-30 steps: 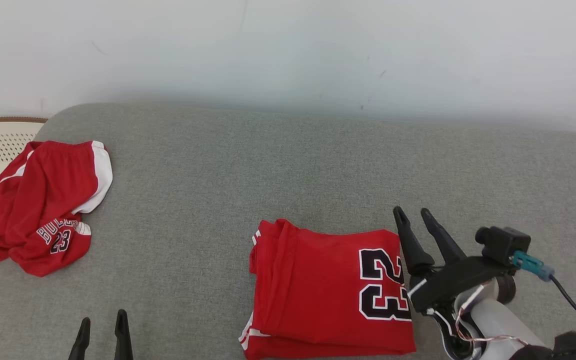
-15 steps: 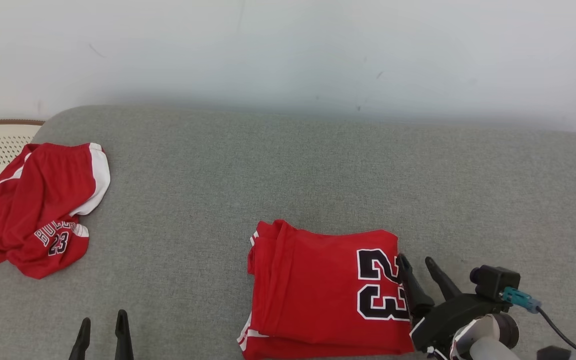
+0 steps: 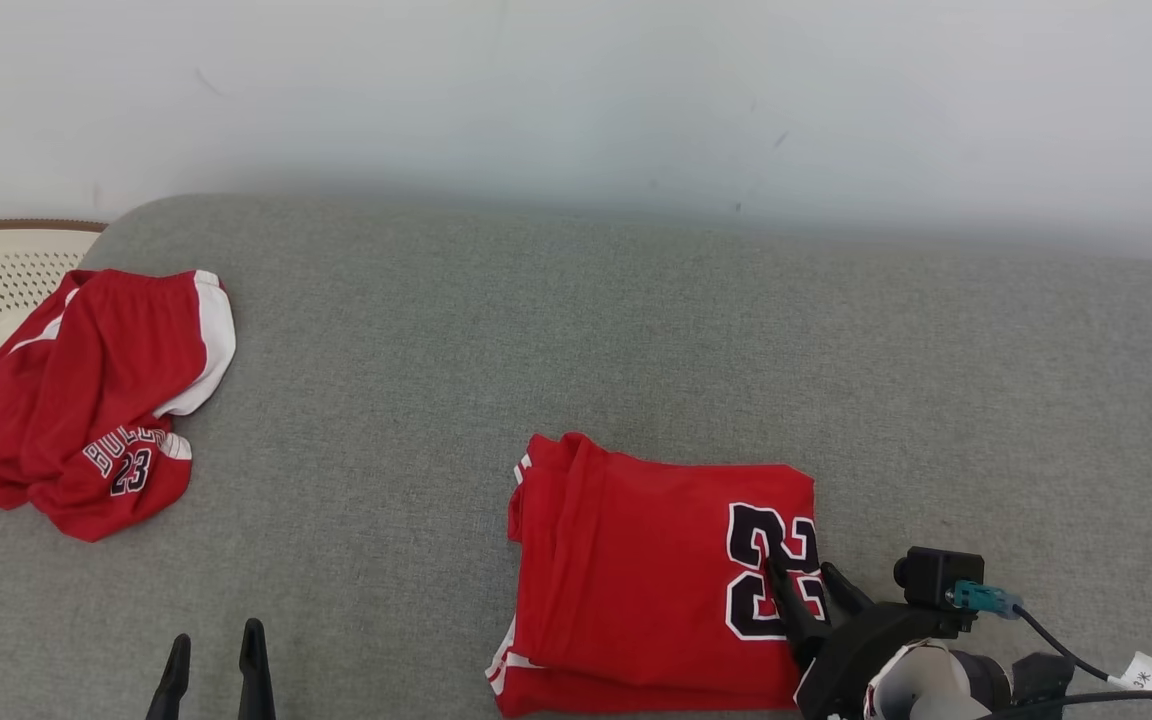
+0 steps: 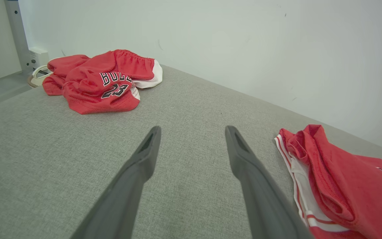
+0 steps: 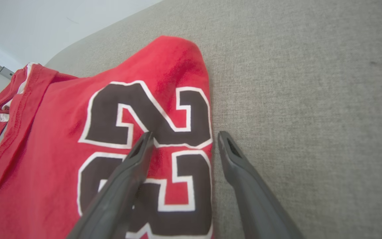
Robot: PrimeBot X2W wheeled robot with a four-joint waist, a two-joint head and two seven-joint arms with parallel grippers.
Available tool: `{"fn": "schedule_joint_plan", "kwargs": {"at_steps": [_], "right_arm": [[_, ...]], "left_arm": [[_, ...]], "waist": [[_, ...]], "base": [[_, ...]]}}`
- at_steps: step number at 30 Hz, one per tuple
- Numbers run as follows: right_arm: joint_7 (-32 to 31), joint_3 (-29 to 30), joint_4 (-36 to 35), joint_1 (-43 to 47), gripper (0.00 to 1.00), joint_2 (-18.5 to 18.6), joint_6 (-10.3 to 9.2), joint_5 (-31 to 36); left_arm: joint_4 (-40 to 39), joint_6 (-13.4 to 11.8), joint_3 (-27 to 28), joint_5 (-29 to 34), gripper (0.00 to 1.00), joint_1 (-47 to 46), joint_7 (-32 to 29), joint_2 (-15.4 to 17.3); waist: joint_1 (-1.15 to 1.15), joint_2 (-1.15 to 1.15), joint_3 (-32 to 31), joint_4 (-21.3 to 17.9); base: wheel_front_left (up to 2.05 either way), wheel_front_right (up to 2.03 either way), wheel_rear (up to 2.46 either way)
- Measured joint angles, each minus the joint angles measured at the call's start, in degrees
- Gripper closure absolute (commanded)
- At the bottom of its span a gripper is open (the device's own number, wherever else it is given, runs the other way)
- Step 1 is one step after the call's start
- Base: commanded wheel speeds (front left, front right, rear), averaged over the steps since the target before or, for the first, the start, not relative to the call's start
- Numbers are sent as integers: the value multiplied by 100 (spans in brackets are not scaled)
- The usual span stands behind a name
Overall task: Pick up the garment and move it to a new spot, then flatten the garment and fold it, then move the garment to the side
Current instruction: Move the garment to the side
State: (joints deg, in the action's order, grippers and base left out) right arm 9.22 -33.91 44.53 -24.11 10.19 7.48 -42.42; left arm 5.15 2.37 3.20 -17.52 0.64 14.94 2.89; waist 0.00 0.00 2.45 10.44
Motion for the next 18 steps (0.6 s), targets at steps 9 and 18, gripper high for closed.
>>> {"fn": "schedule_joint_plan", "kwargs": {"at_steps": [9, 18], "right_arm": [[115, -43, 459, -256, 0, -70, 4, -56], [21, -155, 768, -384, 0, -137, 4, -33]], "left_arm": [[-8, -45, 3, -23, 0, -1, 0, 0], [-20, -63, -7, -57, 0, 15, 0, 0]], "waist": [[0, 0, 28, 23], [0, 0, 3, -47]], "base": [[0, 0, 0], [0, 0, 0]]}}
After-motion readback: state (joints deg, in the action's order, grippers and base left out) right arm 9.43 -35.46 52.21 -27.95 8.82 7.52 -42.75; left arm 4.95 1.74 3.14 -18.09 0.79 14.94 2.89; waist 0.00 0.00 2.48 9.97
